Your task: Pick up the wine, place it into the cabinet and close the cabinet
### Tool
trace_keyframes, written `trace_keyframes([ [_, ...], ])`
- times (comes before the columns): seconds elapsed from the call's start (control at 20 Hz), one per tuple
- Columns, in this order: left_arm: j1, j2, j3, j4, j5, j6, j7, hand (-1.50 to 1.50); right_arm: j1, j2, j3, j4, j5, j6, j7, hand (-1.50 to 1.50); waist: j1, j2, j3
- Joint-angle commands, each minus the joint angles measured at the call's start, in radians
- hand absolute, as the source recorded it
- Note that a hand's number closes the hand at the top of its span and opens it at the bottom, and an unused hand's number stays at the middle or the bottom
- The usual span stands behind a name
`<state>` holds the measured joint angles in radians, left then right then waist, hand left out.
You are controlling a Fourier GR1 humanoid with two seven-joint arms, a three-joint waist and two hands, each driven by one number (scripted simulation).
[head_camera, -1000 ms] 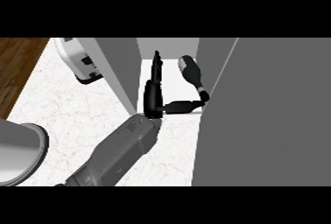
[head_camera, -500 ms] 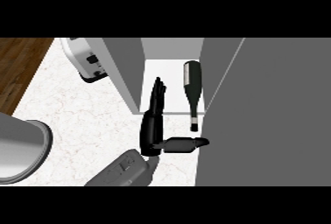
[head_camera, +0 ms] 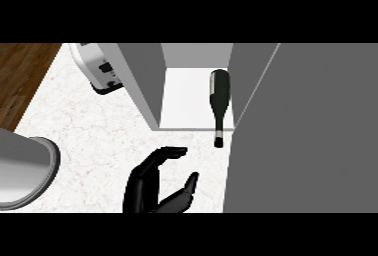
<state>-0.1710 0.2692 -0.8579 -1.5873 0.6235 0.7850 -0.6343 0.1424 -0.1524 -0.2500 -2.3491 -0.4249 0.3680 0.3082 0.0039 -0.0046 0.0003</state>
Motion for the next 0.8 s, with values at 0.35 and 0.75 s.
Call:
trace_keyframes([
  [0.35, 0.236, 0.319, 0.046, -0.26, 0.006, -0.14, 0.007, 1.5, 0.082, -0.148, 0.019, -0.014, -0.049, 0.27, -0.021, 1.5, 0.001, 0.001, 0.0],
  [0.75, 0.369, 0.481, 0.218, -0.315, 0.083, -0.281, -0.071, 1.5, 0.236, -0.15, 0.223, -0.086, -0.14, 0.382, 0.016, 1.5, 0.002, 0.0, -0.001],
])
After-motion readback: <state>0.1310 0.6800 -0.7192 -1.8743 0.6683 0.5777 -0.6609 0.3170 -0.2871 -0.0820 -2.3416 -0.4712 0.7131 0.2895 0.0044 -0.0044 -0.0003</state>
